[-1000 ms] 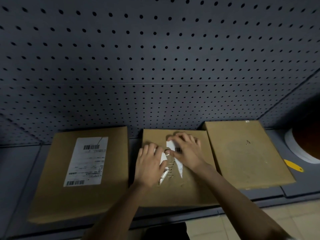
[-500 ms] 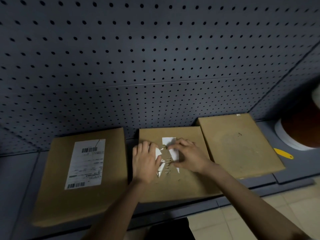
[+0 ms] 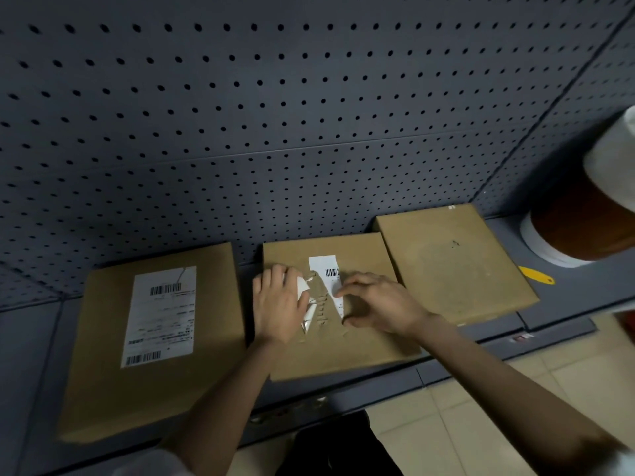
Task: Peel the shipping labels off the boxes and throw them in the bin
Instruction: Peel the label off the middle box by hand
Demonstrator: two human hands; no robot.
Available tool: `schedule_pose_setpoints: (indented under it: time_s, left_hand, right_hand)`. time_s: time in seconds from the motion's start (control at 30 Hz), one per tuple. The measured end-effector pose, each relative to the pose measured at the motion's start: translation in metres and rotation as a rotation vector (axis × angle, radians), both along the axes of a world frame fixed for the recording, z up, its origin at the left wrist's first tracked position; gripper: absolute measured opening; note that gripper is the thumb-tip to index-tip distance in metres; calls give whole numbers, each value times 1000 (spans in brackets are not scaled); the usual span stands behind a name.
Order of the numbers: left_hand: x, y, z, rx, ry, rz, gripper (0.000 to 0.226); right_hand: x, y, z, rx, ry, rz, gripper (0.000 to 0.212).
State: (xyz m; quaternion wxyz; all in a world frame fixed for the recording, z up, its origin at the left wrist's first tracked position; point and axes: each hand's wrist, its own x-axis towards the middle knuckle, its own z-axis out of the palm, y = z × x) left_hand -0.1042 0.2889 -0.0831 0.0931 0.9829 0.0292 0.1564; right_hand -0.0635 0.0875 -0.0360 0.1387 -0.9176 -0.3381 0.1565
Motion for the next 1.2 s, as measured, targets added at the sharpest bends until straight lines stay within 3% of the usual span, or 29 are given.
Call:
schedule_pose_setpoints:
  time_s: [0.47,0.6,0.83,0.93,1.03,1.2]
  left_hand:
    - [-1,0,0,-3,-8,-1,26]
    - [-1,0,0,-7,-12,-5,26]
    - [-1,0,0,-21,-20,-5,26]
    - [-1,0,0,-31,-26,-5,26]
    - [-1,0,0,-57,-47,-9,26]
    - [-1,0,-1,-105,-68,-30,26]
  right_hand:
    - [3,-1,-9,69,41,-50,46]
    - [1,0,-12,72,42,-86,53]
    - [5,7,-14,132,49,-162,35]
    - [8,6,-13,218,108,-279,43]
    - [11,11,-14,228,149,-387,65]
    - [12,19,-23,265,145,-472,58]
